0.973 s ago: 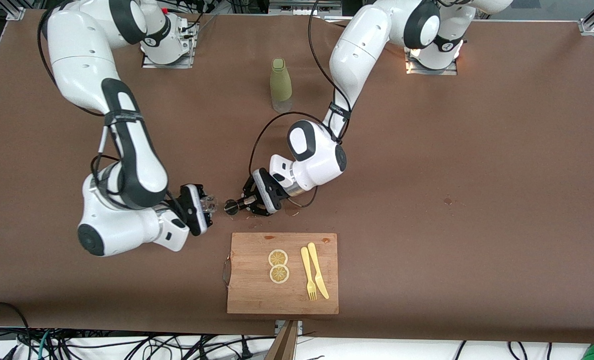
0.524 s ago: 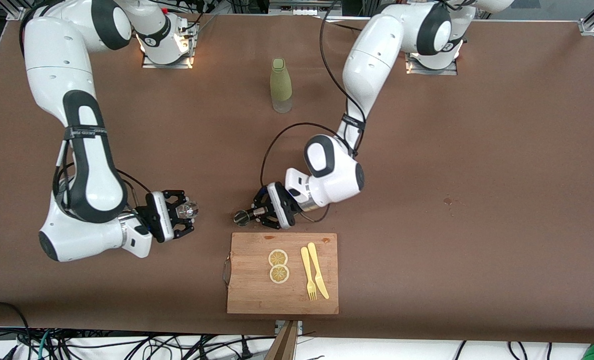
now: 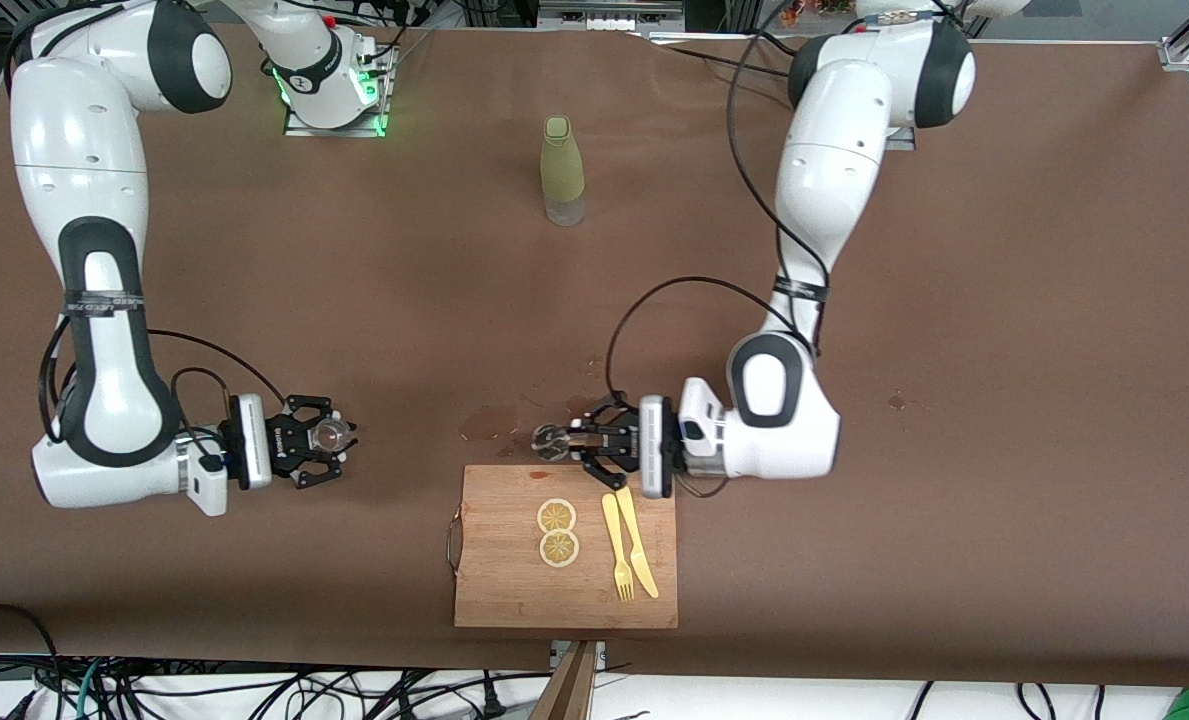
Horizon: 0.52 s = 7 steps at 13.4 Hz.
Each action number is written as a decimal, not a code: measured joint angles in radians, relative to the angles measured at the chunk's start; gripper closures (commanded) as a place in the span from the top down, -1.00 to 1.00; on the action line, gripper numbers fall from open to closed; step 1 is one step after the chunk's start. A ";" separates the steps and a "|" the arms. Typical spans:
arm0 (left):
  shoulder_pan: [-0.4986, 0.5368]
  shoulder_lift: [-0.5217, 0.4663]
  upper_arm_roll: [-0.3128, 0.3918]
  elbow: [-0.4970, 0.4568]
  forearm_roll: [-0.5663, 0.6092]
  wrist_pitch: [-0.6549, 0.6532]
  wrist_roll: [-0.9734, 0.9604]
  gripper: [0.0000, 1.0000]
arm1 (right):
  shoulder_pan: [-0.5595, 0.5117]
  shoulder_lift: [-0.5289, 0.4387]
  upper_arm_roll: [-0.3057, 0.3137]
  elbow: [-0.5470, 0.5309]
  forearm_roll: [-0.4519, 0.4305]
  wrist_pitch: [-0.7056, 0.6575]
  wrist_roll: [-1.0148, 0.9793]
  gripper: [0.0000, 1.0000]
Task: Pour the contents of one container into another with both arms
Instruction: 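Turn the jigger upright and move it back with the left gripper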
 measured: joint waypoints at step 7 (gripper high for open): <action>0.135 0.000 0.036 -0.158 0.000 -0.472 0.351 -1.00 | -0.055 0.003 -0.183 -0.187 0.225 -0.050 -0.191 -0.50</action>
